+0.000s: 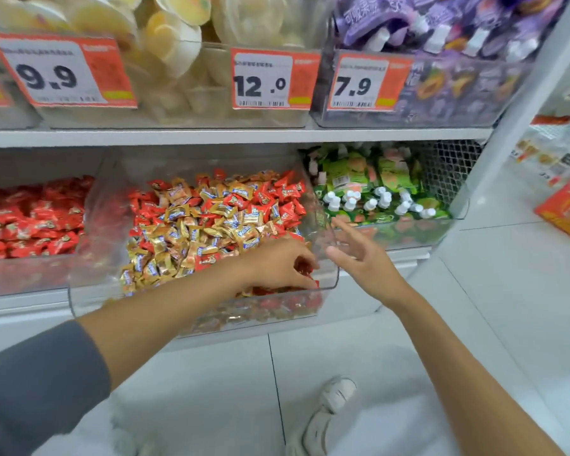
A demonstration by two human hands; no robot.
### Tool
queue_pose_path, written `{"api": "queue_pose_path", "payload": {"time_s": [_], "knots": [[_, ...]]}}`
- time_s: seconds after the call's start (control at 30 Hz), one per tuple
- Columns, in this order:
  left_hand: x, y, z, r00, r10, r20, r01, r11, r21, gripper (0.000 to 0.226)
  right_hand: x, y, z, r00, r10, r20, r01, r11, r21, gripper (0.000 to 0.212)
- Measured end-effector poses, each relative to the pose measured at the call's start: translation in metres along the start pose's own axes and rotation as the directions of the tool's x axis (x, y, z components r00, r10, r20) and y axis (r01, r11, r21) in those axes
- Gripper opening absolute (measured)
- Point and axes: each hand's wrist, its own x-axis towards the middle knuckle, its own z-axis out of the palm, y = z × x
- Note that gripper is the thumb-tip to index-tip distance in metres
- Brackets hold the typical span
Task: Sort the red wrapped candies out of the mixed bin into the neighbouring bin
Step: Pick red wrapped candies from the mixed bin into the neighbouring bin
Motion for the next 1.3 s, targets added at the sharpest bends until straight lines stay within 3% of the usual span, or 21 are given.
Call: {"api": "queue_pose_path", "payload": {"time_s": [0.07, 0.13, 0.2, 0.27, 0.33, 0.4, 0.47, 0.57, 0.7, 0.83, 0.93, 1.1, 1.3], "knots": [[0.012, 0.0, 0.011, 0.999, 0.026, 0.045, -0.033, 0.987, 0.16, 0.023, 0.001, 0.004, 0.001, 1.0, 0.01, -0.002, -0.009, 0.999, 0.049, 0.071], [0.016, -0.004, 0.011, 0.997, 0.035, 0.065, -0.042, 0.993, 0.113, 0.015, 0.003, 0.005, 0.0, 1.0, 0.017, -0.009, -0.017, 0.998, 0.06, 0.064], [0.015, -0.006, 0.0, 1.0, -0.02, 0.021, 0.024, 0.986, -0.165, 0.013, 0.005, 0.005, -0.001, 1.0, 0.016, -0.012, -0.015, 0.999, 0.052, 0.062], [0.012, -0.01, -0.015, 0.992, -0.123, -0.029, 0.093, 0.871, -0.482, 0.021, 0.005, 0.003, -0.002, 1.0, 0.003, 0.001, -0.003, 0.999, 0.039, 0.059], [0.008, -0.016, -0.024, 0.986, -0.165, -0.004, 0.135, 0.82, -0.557, 0.018, 0.006, 0.003, -0.003, 1.0, 0.001, 0.011, -0.001, 1.0, 0.029, 0.056], [0.007, -0.02, -0.025, 0.99, -0.126, 0.055, 0.138, 0.912, -0.385, 0.025, 0.006, 0.004, -0.003, 1.0, 0.01, 0.026, -0.011, 0.999, 0.031, 0.053], [0.008, -0.023, -0.018, 0.982, -0.095, 0.161, 0.112, 0.989, -0.094, 0.032, 0.006, 0.007, -0.003, 0.999, 0.019, 0.04, -0.02, 0.999, 0.033, 0.054], [0.012, -0.018, -0.003, 0.968, -0.08, 0.239, -0.012, 0.932, 0.361, 0.063, 0.006, 0.007, -0.002, 0.999, 0.014, 0.032, -0.015, 0.999, 0.032, 0.05], [0.016, -0.016, -0.003, 0.971, -0.03, 0.236, -0.082, 0.889, 0.45, 0.046, 0.004, 0.003, -0.001, 1.0, -0.012, 0.021, 0.012, 0.999, 0.033, 0.038], [0.009, -0.028, -0.016, 0.969, -0.044, 0.245, -0.021, 0.966, 0.259, 0.029, 0.004, 0.0, 0.0, 1.0, -0.016, 0.006, 0.016, 0.998, 0.055, 0.032], [0.001, -0.032, -0.03, 0.983, -0.053, 0.178, 0.055, 0.999, -0.002, 0.022, 0.003, 0.0, 0.001, 1.0, -0.01, 0.007, 0.009, 0.999, 0.049, 0.031], [-0.014, -0.038, -0.061, 0.983, -0.171, 0.063, 0.181, 0.883, -0.434, 0.014, 0.002, -0.003, 0.001, 1.0, 0.005, 0.012, -0.005, 0.999, 0.036, 0.032], [-0.014, -0.032, -0.061, 0.963, -0.263, 0.063, 0.256, 0.814, -0.521, 0.025, 0.002, -0.007, 0.001, 1.0, -0.001, 0.009, 0.001, 1.0, 0.023, 0.03]]}}
